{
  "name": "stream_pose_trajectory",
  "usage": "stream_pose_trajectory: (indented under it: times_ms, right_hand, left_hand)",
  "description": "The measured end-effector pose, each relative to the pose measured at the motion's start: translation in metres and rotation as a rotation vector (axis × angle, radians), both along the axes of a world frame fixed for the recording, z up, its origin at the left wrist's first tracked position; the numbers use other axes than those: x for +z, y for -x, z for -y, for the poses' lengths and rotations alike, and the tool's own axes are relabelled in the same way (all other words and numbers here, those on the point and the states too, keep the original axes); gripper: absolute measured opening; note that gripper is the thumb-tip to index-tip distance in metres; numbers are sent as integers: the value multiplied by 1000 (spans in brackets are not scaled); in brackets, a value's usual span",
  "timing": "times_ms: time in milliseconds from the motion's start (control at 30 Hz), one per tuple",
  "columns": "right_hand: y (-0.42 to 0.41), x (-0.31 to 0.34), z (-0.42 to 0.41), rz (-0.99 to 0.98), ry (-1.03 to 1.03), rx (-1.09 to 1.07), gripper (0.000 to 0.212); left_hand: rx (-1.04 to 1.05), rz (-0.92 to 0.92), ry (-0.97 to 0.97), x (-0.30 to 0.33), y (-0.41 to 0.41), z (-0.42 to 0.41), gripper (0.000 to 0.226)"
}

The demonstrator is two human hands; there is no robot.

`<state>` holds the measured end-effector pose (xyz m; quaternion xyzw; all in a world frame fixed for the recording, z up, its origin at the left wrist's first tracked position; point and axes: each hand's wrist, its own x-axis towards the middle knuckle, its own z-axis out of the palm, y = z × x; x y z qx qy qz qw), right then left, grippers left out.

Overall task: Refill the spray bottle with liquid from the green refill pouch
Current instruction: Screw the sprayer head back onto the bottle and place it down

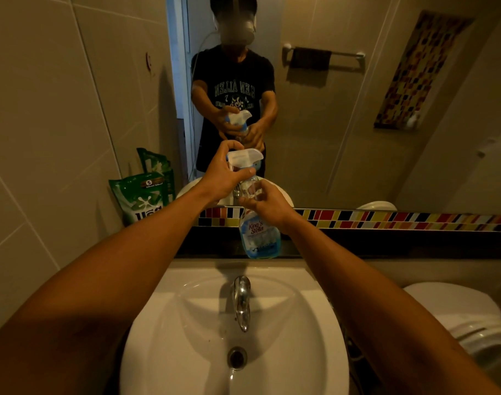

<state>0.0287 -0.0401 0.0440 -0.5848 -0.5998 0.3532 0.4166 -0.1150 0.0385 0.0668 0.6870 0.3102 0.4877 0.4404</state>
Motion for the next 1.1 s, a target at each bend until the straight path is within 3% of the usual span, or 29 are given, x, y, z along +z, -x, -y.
stream_pose_trajectory:
  times_ms: [933,1100]
  right_hand:
    - [-5,-1,0,-25,-11,-24,26]
    - [-7,1,0,-32,-2,-1,30]
  left_hand:
    - [-20,-43,40,1,-2,1,59]
    - [-35,34,56,2,-6,6,62]
